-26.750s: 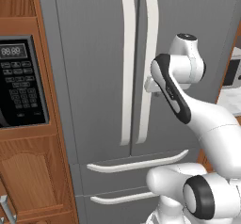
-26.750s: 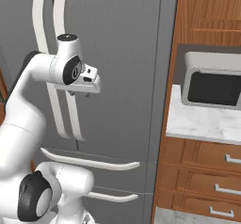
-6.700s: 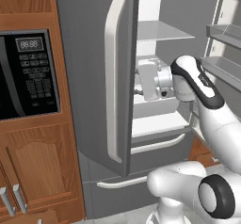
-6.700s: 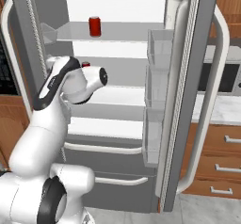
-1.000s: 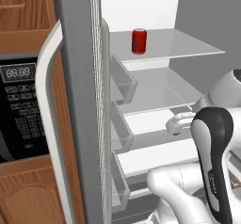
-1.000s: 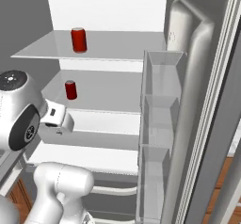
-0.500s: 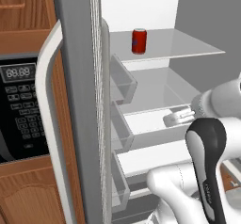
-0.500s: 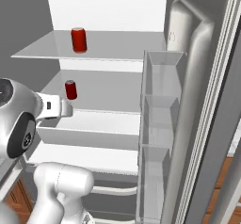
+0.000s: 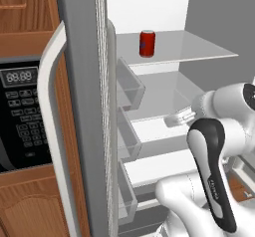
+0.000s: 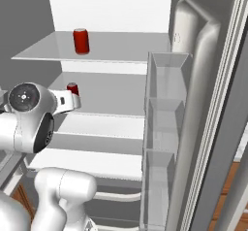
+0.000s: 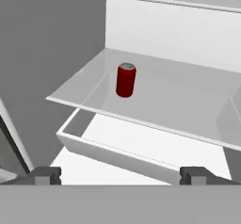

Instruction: Open the fridge, grab two sodas, and place both sodas inside the bowl with ice on the dining counter.

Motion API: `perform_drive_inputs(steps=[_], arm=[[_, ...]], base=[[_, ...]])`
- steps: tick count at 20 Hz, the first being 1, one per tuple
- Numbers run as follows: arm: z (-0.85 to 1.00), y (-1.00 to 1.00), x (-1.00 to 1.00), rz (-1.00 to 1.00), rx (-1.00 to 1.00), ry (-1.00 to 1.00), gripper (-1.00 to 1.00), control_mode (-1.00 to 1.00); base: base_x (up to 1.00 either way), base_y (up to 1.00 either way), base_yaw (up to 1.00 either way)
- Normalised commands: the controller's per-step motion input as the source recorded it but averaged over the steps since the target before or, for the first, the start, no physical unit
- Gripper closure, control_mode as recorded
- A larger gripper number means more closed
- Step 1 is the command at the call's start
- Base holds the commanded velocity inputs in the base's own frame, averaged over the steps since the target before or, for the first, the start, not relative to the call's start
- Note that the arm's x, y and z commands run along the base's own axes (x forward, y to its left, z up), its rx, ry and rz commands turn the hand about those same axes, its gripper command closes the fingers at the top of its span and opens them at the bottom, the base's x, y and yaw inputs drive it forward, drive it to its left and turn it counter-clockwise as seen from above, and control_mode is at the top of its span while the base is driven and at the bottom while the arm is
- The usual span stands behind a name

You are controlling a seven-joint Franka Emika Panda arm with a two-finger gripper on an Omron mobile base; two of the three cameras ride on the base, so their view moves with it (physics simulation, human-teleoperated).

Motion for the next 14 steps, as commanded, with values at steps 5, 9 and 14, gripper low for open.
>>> perform_drive_inputs(steps=[5, 9, 14], arm=[[-0.12, 0.01, 0.52, 0.17, 0.0, -0.1, -1.0, -1.0], [-0.12, 0.01, 0.4, 0.12, 0.0, -0.05, -1.0, -1.0], [-0.18, 0.0, 0.12, 0.02, 0.0, -0.03, -1.0, -1.0]], base=[[0.0, 0.0, 0.0], [0.0, 0.0, 0.0], [0.0, 0.0, 0.0]])
